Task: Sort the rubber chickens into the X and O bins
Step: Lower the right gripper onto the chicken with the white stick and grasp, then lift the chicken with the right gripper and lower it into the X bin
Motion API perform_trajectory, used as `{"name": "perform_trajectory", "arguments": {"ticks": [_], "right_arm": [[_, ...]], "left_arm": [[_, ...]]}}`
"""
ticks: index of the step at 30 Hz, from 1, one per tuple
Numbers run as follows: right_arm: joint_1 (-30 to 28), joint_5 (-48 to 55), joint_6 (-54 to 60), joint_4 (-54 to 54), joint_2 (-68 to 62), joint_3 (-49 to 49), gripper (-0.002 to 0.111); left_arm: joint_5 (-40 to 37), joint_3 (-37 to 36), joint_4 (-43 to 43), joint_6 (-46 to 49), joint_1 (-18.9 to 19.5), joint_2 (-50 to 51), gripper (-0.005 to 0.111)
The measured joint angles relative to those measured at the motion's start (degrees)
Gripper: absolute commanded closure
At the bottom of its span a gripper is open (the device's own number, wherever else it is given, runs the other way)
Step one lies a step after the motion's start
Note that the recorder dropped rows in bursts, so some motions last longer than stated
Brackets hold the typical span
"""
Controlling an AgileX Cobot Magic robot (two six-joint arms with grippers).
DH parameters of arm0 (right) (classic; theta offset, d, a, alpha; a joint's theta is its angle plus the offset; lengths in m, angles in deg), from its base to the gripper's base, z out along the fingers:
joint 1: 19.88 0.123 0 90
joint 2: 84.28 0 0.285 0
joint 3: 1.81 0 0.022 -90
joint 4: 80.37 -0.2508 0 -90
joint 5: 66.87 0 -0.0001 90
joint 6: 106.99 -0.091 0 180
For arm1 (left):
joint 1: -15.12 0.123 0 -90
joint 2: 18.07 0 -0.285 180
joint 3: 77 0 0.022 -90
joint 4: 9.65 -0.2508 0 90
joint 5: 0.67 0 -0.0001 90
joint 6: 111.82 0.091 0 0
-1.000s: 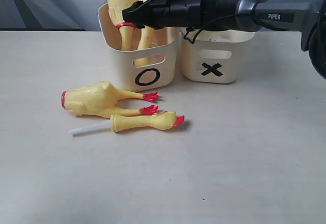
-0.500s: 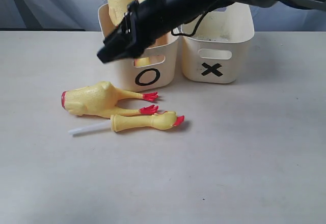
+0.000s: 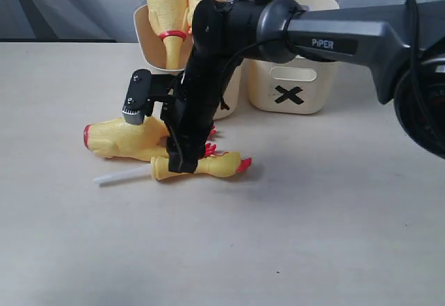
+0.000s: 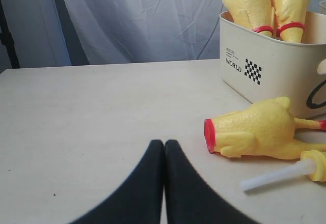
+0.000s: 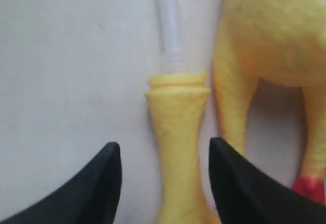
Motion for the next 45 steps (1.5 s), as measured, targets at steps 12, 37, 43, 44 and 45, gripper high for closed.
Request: {"name": "perform_trajectory", "arguments": {"ticks": [12, 37, 43, 44, 45], "right_arm": [[0.23, -1.61, -3.38, 2.3, -5.83, 0.0, 0.065], [-5.9, -5.46, -3.91, -11.9, 19.63, -0.1, 0.089], [-20.12, -21.45, -13.65, -19.97, 21.91, -0.1, 0.089], [-21.45, -22.72, -14.79, -20.19, 21.45, -0.1, 0.089], [-22.7, -23.81, -15.73, -20.34, 21.03, -0.1, 0.089]], "left_arm": [[0.0, 0.0, 0.0, 0.0, 0.0, 0.0, 0.107], [0.0, 0.0, 0.0, 0.0, 0.0, 0.0, 0.107], [0.0, 0.0, 0.0, 0.0, 0.0, 0.0, 0.107], [0.0, 0.0, 0.0, 0.0, 0.0, 0.0, 0.107], [0.0, 0.0, 0.0, 0.0, 0.0, 0.0, 0.107]]}}
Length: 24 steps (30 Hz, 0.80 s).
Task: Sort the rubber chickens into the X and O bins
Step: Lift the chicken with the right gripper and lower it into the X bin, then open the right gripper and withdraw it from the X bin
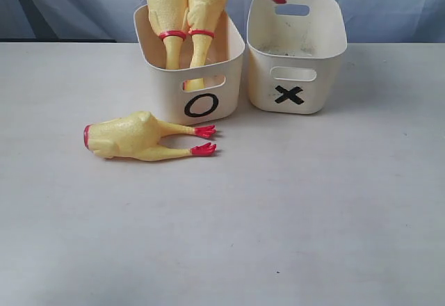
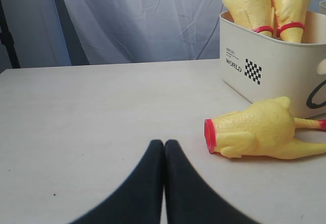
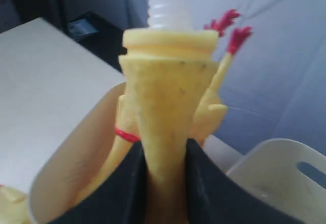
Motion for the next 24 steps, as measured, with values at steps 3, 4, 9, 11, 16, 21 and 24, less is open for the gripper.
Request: {"name": "perform_trajectory", "arguments": {"ticks": [3, 4, 9, 11, 16, 21, 24], "right_arm": [[-2.7, -2.2, -2.32, 0.0, -1.79, 0.0, 0.089], [-3.04, -2.77, -3.05, 0.0, -2.5, 0.0, 0.089], [-4.19, -5.98, -5.17, -1.32, -7.94, 0.0, 0.089], [-4.17, -7.67, -5.28, -2.2, -10.47, 0.0, 0.089], [-4.17, -11.42, -5.51, -2.7, -15.25, 0.0, 0.089], [-4.39, -12.09, -5.51, -2.15, -18.5, 0.0, 0.083], [-4.63, -11.31, -5.69, -2.01, -19.71, 0.0, 0.056]], "left_arm": [[0.0, 0.0, 0.0, 0.0, 0.0, 0.0, 0.107], [0.0, 0.0, 0.0, 0.0, 0.0, 0.0, 0.107], [0.0, 0.0, 0.0, 0.0, 0.0, 0.0, 0.107], [0.0, 0.0, 0.0, 0.0, 0.0, 0.0, 0.107], [0.0, 0.0, 0.0, 0.0, 0.0, 0.0, 0.107], [0.0, 0.0, 0.0, 0.0, 0.0, 0.0, 0.107], [0.0, 0.0, 0.0, 0.0, 0.0, 0.0, 0.107]]}}
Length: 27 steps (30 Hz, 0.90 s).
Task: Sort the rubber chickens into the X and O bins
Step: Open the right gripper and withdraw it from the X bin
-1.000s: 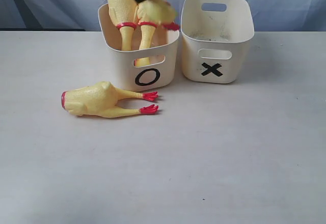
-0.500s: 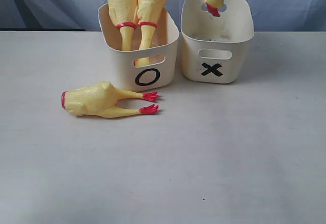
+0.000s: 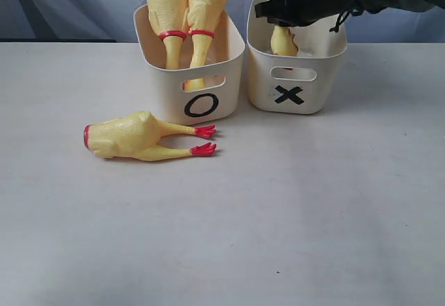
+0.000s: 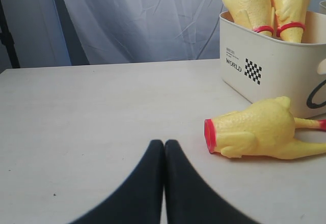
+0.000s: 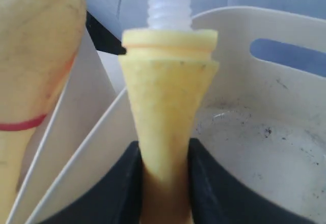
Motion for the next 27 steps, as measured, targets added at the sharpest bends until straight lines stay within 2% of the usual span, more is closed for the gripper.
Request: {"name": "perform_trajectory", "arguments": {"ticks": [1, 2, 5, 7, 13, 18, 22, 27], "right_arm": [[-0.13, 0.44, 0.0, 0.0, -0.12, 0.0, 0.049], [-0.25, 0.6, 0.0, 0.0, -0.12, 0.0, 0.048], [-0.47, 1.51, 0.0, 0.0, 0.01, 0.0, 0.06], [-0.72, 3.24, 0.0, 0.13, 0.12, 0.0, 0.064], [-0.95, 9.96, 4.13, 0.03, 3.77, 0.0, 0.05], [-0.01, 19.23, 13.38, -1.98, 9.7, 0.0, 0.049], [3.24, 25.73, 18.91, -3.36, 13.2, 0.0, 0.049], [10.51, 30.16, 26.26, -5.11, 13.97, 0.0, 0.049]], "left_arm": [[0.0, 0.0, 0.0, 0.0, 0.0, 0.0, 0.107], [0.0, 0.0, 0.0, 0.0, 0.0, 0.0, 0.107], [0.0, 0.0, 0.0, 0.0, 0.0, 0.0, 0.107], [0.0, 0.0, 0.0, 0.0, 0.0, 0.0, 0.107], [0.0, 0.0, 0.0, 0.0, 0.0, 0.0, 0.107], [0.0, 0.0, 0.0, 0.0, 0.0, 0.0, 0.107], [0.0, 0.0, 0.0, 0.0, 0.0, 0.0, 0.107], [0.0, 0.0, 0.0, 0.0, 0.0, 0.0, 0.107]]}}
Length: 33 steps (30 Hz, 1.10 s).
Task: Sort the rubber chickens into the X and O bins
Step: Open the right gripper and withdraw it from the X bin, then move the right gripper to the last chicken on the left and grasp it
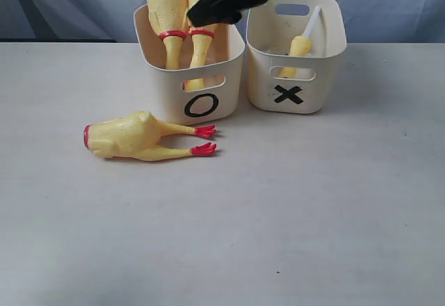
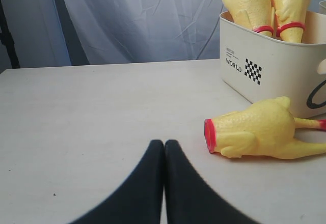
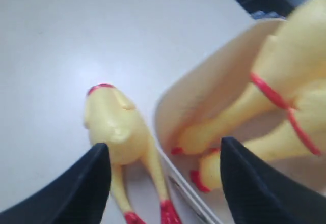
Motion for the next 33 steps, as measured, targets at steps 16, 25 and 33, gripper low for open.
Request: {"name": "perform_trajectory", "arguments": {"ticks": [16, 25, 33], "right_arm": [[20.38, -21.67, 7.03, 8.82, -7.27, 0.0, 0.049], [20.62, -26.82, 1.9, 8.82, -15.78, 0.0, 0.049], [20.74, -27.7, 0.44, 9.47, -19.06, 0.0, 0.049]], "left_arm": [[0.0, 0.0, 0.0, 0.0, 0.0, 0.0, 0.107], [0.0, 0.0, 0.0, 0.0, 0.0, 0.0, 0.107], [0.0, 0.0, 0.0, 0.0, 0.0, 0.0, 0.107]]}}
